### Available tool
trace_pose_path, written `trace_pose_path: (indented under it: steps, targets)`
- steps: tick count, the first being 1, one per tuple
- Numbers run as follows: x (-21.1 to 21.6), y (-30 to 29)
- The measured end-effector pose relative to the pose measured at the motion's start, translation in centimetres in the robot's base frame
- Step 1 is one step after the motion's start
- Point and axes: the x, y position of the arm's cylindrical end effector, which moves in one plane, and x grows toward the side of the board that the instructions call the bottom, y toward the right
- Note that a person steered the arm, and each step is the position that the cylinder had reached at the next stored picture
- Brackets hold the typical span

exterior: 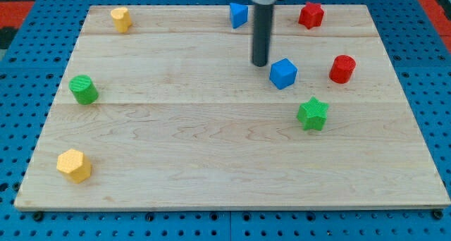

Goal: Slide the blue cube to bottom center

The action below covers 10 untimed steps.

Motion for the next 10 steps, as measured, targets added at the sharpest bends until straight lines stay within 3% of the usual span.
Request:
trace_pose_path:
  steps: [4,5,6,8,10]
  targets:
    - [4.0,5.1]
    - [7.4,-4.8]
    - [9.8,-11.0]
    - [10.6,-10.4]
    - [16.7,-8.0]
